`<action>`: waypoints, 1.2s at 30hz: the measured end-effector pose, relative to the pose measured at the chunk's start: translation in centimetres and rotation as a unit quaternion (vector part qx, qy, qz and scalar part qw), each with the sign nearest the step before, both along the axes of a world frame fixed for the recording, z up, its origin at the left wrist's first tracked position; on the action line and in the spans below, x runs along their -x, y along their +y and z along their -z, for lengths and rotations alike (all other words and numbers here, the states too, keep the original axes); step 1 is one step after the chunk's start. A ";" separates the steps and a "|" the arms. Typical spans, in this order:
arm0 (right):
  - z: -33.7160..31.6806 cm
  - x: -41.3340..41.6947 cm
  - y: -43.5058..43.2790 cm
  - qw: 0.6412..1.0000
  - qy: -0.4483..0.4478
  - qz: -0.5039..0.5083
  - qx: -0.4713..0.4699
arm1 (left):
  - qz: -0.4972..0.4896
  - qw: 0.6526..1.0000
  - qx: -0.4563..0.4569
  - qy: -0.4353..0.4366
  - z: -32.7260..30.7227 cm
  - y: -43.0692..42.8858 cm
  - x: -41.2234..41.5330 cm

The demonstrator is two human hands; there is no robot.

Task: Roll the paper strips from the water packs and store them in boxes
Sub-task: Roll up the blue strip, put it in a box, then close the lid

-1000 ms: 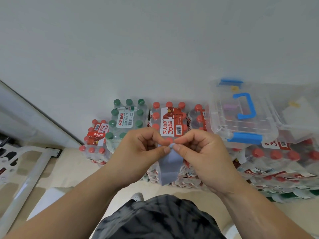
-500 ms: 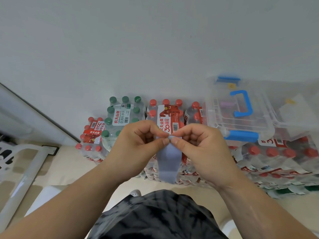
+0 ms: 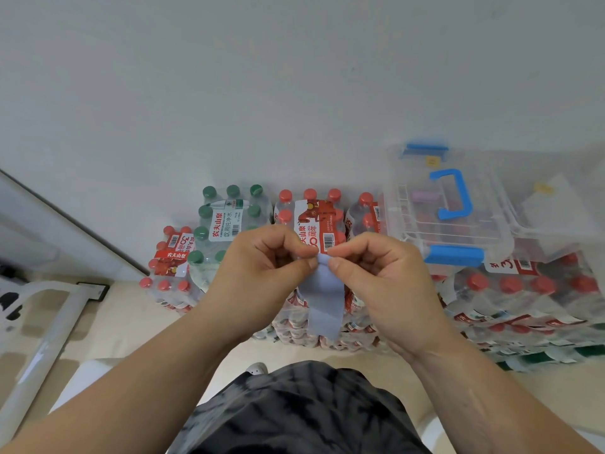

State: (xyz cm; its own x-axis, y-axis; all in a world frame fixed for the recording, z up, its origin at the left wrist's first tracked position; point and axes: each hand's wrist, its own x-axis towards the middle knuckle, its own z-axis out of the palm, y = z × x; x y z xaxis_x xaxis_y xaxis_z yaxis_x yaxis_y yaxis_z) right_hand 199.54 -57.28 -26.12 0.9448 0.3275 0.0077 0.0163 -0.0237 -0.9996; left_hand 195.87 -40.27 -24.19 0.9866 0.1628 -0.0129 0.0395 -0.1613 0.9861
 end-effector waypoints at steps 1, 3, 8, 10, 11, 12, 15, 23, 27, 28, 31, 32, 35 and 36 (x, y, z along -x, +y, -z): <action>0.0 0.0 0.0 1.000 -0.001 0.003 0.004 | 0.000 1.000 -0.001 -0.003 0.0 0.0 0.0; 0.1 0.0 0.1 1.000 0.001 0.004 0.005 | -0.003 1.000 -0.007 -0.010 0.1 0.2 0.0; 0.4 0.2 0.2 0.997 -0.047 -0.008 0.059 | -0.004 1.000 -0.003 -0.010 -0.2 0.4 0.3; 0.5 0.3 0.0 0.992 -0.082 -0.012 0.093 | -0.007 1.000 -0.001 -0.003 -0.1 0.4 0.4; 0.5 0.3 -0.1 0.989 -0.099 -0.014 0.110 | -0.006 1.000 -0.003 0.004 -0.1 0.3 0.5; 0.4 0.3 -0.2 0.986 -0.113 -0.014 0.122 | -0.005 1.000 -0.004 0.010 -0.1 0.3 0.5; 0.2 0.2 -0.3 0.983 -0.133 -0.012 0.129 | -0.006 1.000 -0.001 0.019 -0.2 0.3 0.4; -0.3 0.1 -0.3 0.992 -0.095 -0.019 0.075 | -0.012 1.000 0.019 0.016 0.1 0.2 0.5; -0.5 -0.1 -0.1 0.999 -0.023 -0.020 0.013 | -0.019 1.000 0.017 0.004 0.1 0.4 0.4; -0.6 -0.1 0.0 1.000 -0.012 -0.021 0.008 | -0.016 1.000 0.016 0.004 0.1 0.4 0.3; -0.6 -0.1 -0.1 1.000 -0.008 -0.026 0.015 | -0.011 1.000 0.016 0.009 0.0 0.4 0.3; -0.6 -0.1 -0.1 0.999 -0.008 -0.027 0.017 | -0.009 1.000 0.016 0.012 0.0 0.4 0.3; -0.5 -0.1 0.0 1.000 0.002 -0.017 0.008 | 0.003 1.000 0.008 0.012 0.0 0.4 0.3; -0.5 -0.1 0.1 1.000 0.001 -0.011 0.009 | 0.004 1.000 0.005 0.010 0.1 0.4 0.3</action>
State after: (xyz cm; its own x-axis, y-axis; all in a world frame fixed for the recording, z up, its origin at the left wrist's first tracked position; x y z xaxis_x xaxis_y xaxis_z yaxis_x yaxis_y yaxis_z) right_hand 199.64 -57.23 -25.60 0.9374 0.3482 0.0001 0.0153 -0.0411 -0.9990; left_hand 195.58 -39.85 -24.25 0.9875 0.1539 -0.0336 0.0571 -0.1510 0.9869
